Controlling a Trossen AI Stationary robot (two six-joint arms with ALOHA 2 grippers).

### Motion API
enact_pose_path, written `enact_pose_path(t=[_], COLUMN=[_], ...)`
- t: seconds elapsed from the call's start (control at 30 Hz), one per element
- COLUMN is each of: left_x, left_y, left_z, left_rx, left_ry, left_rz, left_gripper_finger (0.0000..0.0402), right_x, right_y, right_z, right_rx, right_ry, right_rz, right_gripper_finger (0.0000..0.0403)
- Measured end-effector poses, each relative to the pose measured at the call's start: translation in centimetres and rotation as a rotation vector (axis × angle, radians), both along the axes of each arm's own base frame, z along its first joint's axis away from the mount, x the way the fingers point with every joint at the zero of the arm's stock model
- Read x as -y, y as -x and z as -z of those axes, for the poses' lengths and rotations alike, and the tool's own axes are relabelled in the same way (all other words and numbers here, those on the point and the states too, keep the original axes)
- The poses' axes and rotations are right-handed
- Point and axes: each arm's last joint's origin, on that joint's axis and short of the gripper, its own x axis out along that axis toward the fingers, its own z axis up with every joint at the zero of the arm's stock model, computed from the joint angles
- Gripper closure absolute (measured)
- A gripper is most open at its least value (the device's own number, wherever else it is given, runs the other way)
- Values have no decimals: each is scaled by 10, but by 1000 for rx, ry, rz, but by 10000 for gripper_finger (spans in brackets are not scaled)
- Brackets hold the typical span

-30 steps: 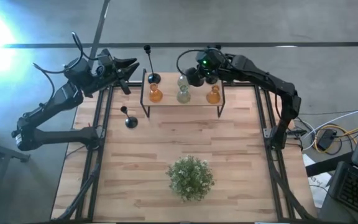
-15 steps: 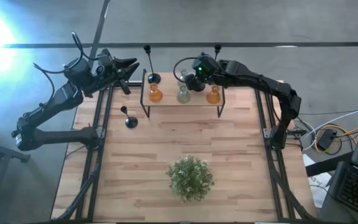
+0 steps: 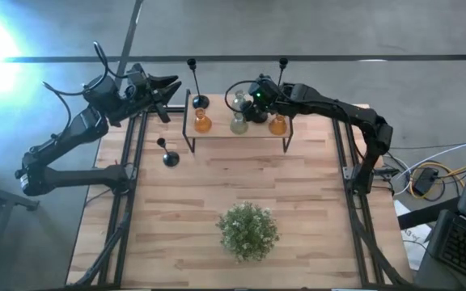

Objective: Pick & Place candle stick holders
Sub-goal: Put the right small black candle holder on the shelf

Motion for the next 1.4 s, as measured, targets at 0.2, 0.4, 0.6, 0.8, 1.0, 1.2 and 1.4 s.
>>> enact_pose_path(t=[0.2, 0.4, 0.6, 0.8, 1.0, 1.2, 1.4], left_x=[0, 0, 0, 0, 0, 0, 0], left_y=[0, 0, 0, 0, 0, 1, 1], left_z=[0, 0, 0, 0, 0, 0, 0], left_rx=[0, 1, 1, 3, 6, 9, 9], left_ry=[0, 1, 2, 5, 11, 13, 12], left_rz=[1, 1, 1, 2, 2, 3, 3], left_gripper_finger=[300, 300, 300, 300, 300, 300, 300], right_x=[0, 0, 0, 0, 0, 0, 0], right_y=[0, 0, 0, 0, 0, 1, 1], right_z=[2, 2, 3, 3, 3, 4, 4], right_rx=[-5, -4, -8, -9, -8, -16, -17], right_ry=[0, 2, 1, -1, -3, -7, -7], right_rz=[2, 2, 0, 0, 1, 1, 1], right_gripper_finger=[392, 389, 368, 345, 311, 261, 215])
